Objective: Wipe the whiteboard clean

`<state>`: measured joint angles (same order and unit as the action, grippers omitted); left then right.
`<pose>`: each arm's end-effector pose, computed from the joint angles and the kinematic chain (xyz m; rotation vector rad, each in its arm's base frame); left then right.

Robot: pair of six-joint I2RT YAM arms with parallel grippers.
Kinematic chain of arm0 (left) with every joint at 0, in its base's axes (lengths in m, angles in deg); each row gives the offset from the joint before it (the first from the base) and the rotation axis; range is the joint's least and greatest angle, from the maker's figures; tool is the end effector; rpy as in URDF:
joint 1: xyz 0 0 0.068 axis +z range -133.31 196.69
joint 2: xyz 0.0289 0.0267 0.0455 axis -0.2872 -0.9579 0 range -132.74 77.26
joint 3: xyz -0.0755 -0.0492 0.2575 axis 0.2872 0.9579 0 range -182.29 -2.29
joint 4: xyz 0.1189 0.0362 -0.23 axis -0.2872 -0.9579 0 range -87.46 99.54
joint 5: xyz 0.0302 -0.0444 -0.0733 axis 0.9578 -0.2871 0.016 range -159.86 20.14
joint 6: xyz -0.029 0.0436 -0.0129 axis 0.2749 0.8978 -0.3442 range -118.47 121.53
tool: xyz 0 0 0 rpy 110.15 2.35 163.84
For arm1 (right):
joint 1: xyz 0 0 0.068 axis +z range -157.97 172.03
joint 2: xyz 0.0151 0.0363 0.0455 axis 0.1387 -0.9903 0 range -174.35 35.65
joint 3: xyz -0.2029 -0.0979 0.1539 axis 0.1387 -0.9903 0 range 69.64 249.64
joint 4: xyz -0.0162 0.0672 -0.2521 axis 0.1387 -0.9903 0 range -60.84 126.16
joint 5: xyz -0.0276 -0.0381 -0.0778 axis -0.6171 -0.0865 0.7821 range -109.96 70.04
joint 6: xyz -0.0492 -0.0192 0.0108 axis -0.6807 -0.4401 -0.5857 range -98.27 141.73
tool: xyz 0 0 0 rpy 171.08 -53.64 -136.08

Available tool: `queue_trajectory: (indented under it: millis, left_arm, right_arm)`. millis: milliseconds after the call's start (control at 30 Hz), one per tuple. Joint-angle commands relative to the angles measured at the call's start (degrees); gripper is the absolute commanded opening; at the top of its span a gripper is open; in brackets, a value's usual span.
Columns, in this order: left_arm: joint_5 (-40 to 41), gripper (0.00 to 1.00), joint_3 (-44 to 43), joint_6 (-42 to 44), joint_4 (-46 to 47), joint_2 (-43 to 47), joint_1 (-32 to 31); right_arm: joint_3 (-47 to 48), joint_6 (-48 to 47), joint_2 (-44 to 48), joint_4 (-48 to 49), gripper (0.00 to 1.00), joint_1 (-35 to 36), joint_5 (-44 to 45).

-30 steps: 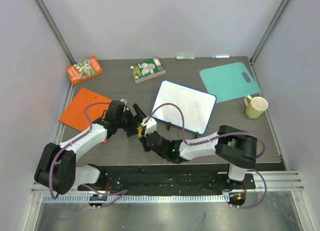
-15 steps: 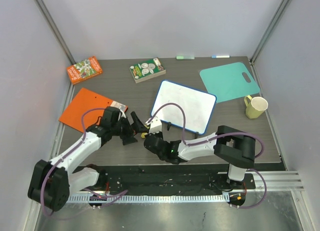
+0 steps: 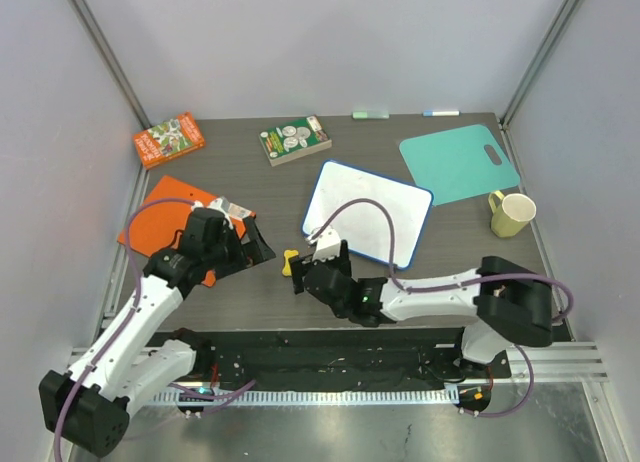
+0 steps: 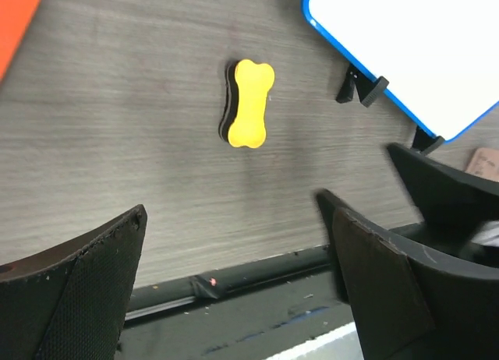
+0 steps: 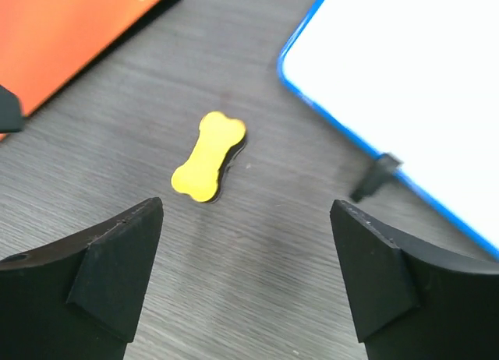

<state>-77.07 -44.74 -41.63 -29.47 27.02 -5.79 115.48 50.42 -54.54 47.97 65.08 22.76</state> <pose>0.1617 -0.0717 0.2631 -0.3861 2.4623 -0.6666 0.1172 0.3014 0.1954 -0.3490 1.9629 0.3476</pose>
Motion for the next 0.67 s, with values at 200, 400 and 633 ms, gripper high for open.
queue_trajectory:
  millis: [200, 400, 633]
  left_arm:
    - [11.5, 1.0, -7.55, 7.56, 4.1, -2.41, -0.02]
    - [17.04, 1.0, -8.26, 7.91, 6.57, -4.08, 0.07]
    - [17.22, 1.0, -9.13, 10.81, 9.12, -5.92, -0.02]
  right_arm:
    - [-10.4, -3.19, 29.34, -13.03, 1.0, -20.56, -0.51]
    - [-12.36, -7.24, 40.53, -18.57, 1.0, -37.63, -3.96]
    - [-11.22, -4.35, 34.21, -19.99, 1.0, -40.44, -5.35]
